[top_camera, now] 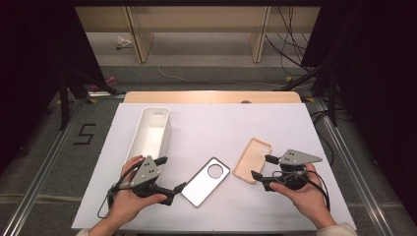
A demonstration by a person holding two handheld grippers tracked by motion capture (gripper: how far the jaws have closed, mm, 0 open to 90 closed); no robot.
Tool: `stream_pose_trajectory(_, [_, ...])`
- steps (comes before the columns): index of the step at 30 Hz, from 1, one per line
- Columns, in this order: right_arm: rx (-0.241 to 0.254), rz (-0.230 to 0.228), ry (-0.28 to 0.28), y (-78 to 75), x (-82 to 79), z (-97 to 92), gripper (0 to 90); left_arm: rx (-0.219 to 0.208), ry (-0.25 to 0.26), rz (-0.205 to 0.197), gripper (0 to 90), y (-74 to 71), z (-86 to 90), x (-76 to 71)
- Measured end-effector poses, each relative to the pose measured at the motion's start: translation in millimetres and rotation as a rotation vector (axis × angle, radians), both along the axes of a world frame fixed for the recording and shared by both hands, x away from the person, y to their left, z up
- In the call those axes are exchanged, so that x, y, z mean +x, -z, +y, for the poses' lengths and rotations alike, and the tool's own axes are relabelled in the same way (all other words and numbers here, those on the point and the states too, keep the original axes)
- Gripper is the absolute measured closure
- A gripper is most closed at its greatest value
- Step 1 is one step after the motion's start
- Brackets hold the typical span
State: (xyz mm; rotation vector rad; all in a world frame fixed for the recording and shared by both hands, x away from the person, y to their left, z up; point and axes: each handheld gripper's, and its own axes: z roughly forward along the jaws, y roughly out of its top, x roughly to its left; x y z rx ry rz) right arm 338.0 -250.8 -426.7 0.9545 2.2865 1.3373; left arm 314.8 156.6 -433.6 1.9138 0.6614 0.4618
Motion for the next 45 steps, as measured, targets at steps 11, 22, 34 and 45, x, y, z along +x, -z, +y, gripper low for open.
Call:
stream_pose_trajectory(11, [-0.018,-0.011,-0.035,-0.2,1.3,9.1,29.1,0.001,-0.003,0.0,1.7,0.1,0.6,0.8])
stream_pose_trajectory(22, [-0.018,0.007,-0.092,-1.5,1.9,29.5,57.9,0.005,-0.01,-0.002,2.0,0.6,1.6,2.8])
stream_pose_trajectory(34, [-0.068,0.147,-0.283,9.6,1.6,108.8,90.0,0.005,-0.009,-0.003,2.7,0.4,1.6,2.8])
stream_pose_trajectory(45, [-0.231,0.274,-0.353,38.3,4.0,162.7,90.0,0.01,-0.003,-0.006,3.1,0.3,1.6,2.4])
